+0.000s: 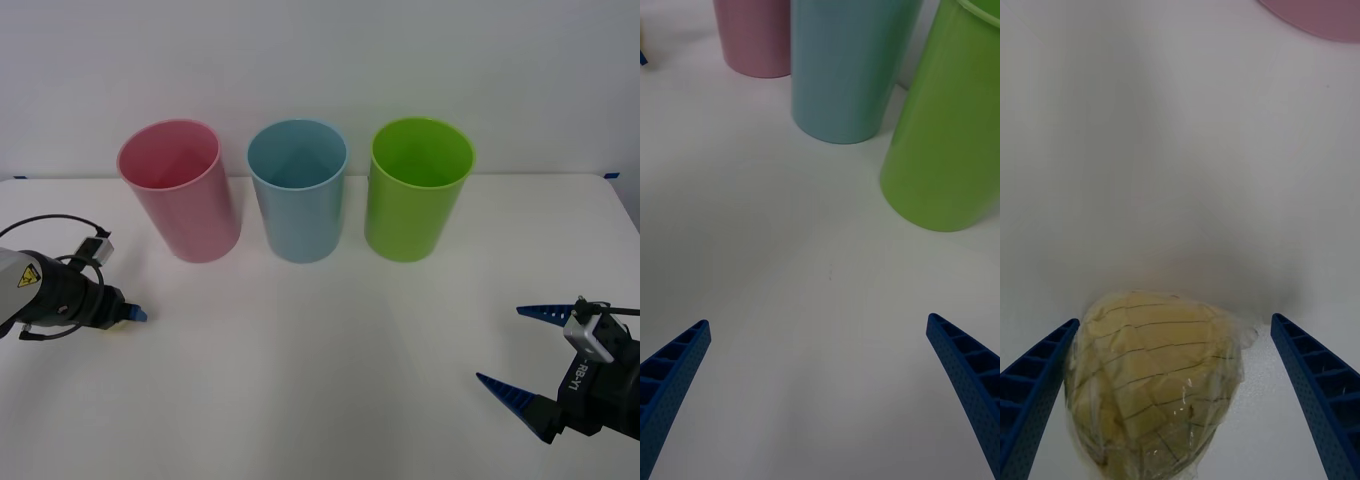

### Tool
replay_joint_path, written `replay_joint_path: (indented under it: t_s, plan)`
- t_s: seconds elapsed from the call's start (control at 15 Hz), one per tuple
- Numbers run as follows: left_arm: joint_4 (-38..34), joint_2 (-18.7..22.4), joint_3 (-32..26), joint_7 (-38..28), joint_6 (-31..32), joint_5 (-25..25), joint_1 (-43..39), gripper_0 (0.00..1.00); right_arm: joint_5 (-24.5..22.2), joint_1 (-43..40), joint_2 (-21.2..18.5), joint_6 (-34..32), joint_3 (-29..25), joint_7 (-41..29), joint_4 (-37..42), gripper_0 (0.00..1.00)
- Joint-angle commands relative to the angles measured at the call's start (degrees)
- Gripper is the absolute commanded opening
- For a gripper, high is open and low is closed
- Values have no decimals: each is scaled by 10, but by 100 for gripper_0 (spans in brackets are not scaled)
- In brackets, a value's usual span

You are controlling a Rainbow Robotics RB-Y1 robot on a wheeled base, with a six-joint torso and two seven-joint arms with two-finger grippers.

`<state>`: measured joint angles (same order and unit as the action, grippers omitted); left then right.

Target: Put cans in the blue bin and PET bottles in the pink bin and trash in the green bin.

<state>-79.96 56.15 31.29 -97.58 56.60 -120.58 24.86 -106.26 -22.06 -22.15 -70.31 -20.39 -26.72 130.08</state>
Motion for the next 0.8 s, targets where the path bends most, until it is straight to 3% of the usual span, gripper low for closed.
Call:
replay_joint_path:
  t_s: [0.07,0.13,0.2,0.8]
  plan:
    - [1,-5,0,0,0,-11,0,27,0,0,0,0,0,0,0,100]
    - [0,-6,1,0,0,-13,0,9,0,0,0,0,0,0,0,100]
    - [0,-6,3,2,-1,-16,1,0,0,0,0,0,0,0,0,100]
    - [-43,7,10,15,-19,-13,-5,0,0,0,0,0,0,0,0,100]
